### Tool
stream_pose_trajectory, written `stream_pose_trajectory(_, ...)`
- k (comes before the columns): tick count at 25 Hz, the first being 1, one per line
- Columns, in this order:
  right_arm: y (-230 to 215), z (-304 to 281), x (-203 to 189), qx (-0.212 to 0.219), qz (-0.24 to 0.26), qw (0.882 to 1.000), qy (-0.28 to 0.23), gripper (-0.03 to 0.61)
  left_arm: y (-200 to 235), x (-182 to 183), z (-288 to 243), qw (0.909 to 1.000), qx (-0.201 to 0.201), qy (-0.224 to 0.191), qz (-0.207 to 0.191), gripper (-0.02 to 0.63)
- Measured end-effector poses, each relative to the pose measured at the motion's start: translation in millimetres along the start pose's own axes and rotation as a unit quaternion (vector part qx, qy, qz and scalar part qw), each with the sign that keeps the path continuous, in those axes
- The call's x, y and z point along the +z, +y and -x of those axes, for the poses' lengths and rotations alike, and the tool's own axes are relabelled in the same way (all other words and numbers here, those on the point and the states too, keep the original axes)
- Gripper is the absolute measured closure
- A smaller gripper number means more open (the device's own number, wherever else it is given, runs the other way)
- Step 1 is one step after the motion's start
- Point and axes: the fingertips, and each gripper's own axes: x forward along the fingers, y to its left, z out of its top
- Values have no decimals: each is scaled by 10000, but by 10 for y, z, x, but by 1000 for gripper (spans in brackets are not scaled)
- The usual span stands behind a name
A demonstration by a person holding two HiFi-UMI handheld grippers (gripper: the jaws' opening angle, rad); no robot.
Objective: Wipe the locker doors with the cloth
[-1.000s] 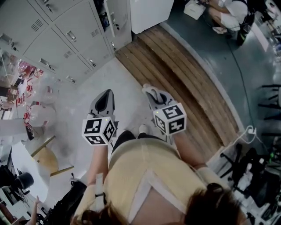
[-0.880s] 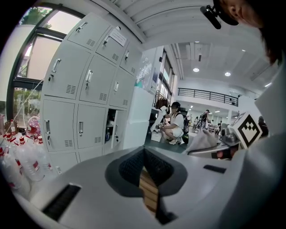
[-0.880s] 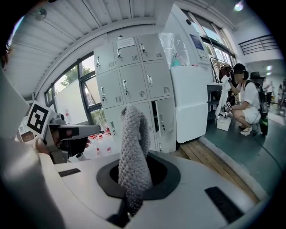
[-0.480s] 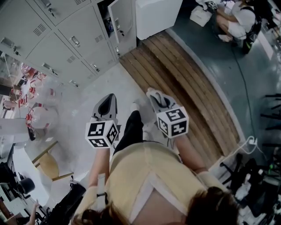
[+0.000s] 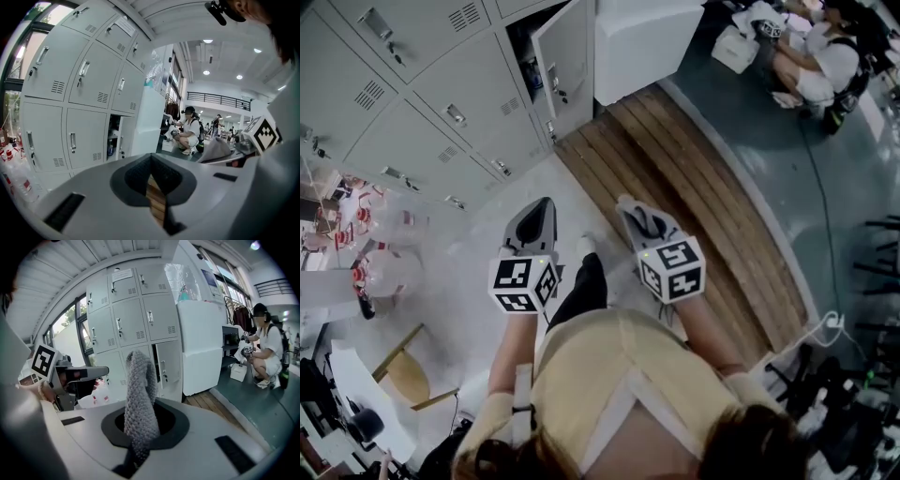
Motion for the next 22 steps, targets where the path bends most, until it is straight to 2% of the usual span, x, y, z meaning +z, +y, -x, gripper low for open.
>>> stream_pose_trajectory(11,-410,-948,830,113,-18,9999,24,566,673,576,-809,9996,-183,-8,-230,623)
stream_pose_trajectory(17,-590,-1442,1276,152,18,9999,-31,566,1070,987,-1122,9988,-257,-194,-372,624)
stream_pose_trajectory(19,-647,-1560,1350,150,33,9999,-6,566,1117,1056,-1212,9984,-259,-217,-454,623)
stream_pose_trajectory(22,-663,-1664,1467,222,151,9996,17,566,1228,1078,-1308,9989,-149,-234,-366,623)
